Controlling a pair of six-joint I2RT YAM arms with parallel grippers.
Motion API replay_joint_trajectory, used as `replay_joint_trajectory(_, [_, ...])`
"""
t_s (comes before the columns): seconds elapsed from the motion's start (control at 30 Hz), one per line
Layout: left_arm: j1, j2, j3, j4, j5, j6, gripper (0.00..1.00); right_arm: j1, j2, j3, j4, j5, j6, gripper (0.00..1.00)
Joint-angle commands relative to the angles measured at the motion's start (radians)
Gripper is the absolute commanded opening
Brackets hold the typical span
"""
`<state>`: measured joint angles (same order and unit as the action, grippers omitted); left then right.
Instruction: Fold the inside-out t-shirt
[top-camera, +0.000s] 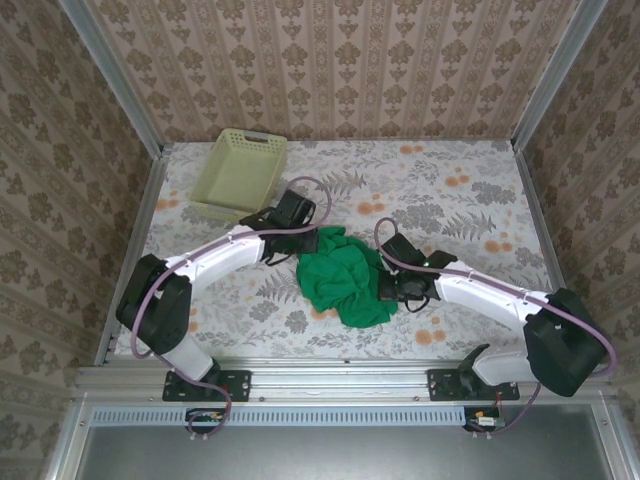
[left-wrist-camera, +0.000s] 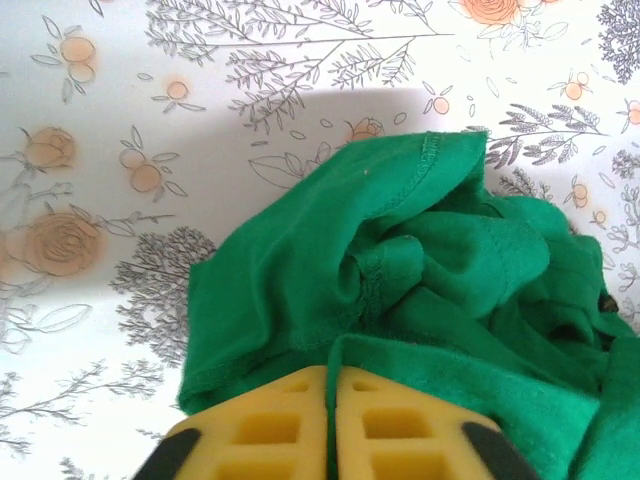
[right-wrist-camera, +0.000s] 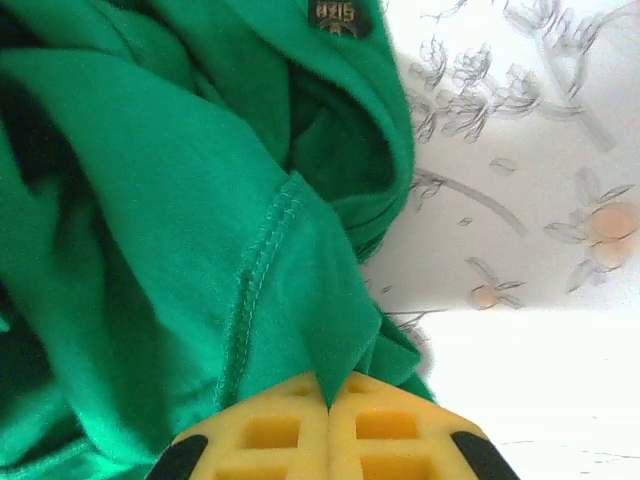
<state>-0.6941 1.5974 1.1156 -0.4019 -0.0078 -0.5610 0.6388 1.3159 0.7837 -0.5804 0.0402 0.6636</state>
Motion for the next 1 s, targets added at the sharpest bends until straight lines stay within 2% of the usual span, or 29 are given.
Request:
replay_joint_trajectory(0.0, [0.022, -0.086, 0.082, -0.086, -0.031, 0.036, 0.01, -0.017, -0.12, 0.115, -0.198, 0.183, -0.045, 0.0])
replay_joint_trajectory(0.07, [0.027, -0.118, 0.132, -0.126, -0.051, 0.062, 0.0, -0.054, -0.201, 0.191, -0.278, 0.248, -0.084, 0.0])
replay_joint_trajectory(0.2, [0.033, -0.203, 0.251, -0.19, -0.092, 0.106, 0.0, -0.143, -0.349, 0.388, -0.393, 0.286, -0.177, 0.0])
replay_joint_trajectory(0.37, [0.047, -0.364, 0.321, -0.17, -0.157, 0.127, 0.0, -0.151, -0.379, 0.665, -0.514, 0.39, -0.262, 0.0])
replay_joint_trajectory(0.47, [0.068, -0.407, 0.315, -0.153, -0.205, 0.134, 0.0, -0.152, -0.38, 0.754, -0.537, 0.448, -0.29, 0.0])
replay_joint_trajectory(0.57, [0.144, -0.363, 0.32, -0.219, -0.169, 0.081, 0.0, -0.155, -0.382, 0.762, -0.53, 0.479, -0.299, 0.0])
replay_joint_trajectory(0.7, [0.225, -0.229, 0.313, -0.294, -0.065, 0.041, 0.0, -0.154, -0.363, 0.69, -0.486, 0.425, -0.278, 0.0])
replay_joint_trajectory(0.97, [0.227, -0.003, 0.514, -0.317, 0.006, 0.096, 0.0, -0.156, -0.216, 0.577, -0.363, 0.312, -0.207, 0.0])
